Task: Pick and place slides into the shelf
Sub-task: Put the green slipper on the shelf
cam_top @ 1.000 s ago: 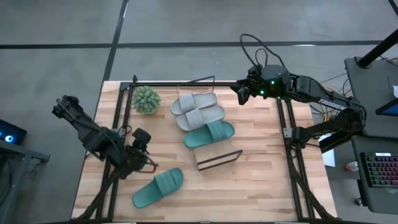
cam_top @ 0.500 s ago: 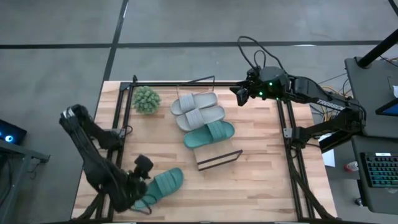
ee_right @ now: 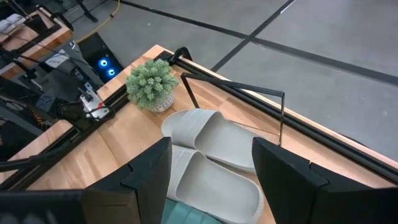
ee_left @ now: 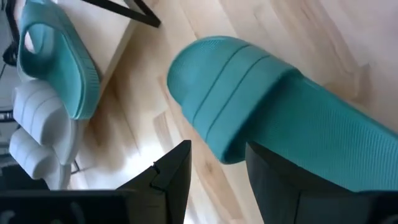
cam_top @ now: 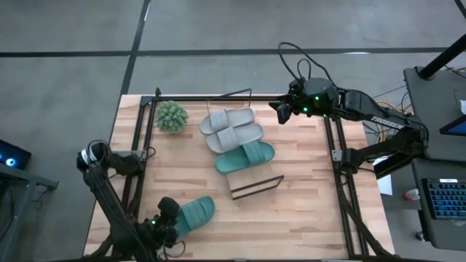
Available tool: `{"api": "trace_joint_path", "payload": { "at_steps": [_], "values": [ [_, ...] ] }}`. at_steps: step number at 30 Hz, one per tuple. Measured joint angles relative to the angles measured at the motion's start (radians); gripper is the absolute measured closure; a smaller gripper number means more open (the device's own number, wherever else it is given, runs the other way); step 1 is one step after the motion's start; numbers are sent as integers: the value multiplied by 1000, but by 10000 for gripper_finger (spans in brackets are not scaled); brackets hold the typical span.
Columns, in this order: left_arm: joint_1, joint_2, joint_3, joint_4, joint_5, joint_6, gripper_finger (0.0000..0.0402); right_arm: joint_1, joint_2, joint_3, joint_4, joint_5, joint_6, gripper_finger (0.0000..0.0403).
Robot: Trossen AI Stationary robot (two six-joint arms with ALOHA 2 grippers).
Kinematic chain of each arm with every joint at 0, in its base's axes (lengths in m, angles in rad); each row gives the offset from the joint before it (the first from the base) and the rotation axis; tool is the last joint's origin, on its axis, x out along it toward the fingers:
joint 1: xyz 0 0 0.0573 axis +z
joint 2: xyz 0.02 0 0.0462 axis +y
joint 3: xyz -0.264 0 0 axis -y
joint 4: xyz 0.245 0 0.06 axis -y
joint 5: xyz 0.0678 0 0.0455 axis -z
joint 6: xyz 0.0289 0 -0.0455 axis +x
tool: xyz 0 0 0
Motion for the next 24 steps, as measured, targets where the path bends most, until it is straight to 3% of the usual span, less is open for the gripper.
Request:
{"api": "trace_joint_path", "payload": {
  "at_steps": [12,24],
  "values": [
    [-33,93,-66,33,-4,-208,265,0,0,0,0,0,6,188],
    [-34,117,-174,139,-60,-221,265,0,0,0,0,0,23,188]
  ]
}}
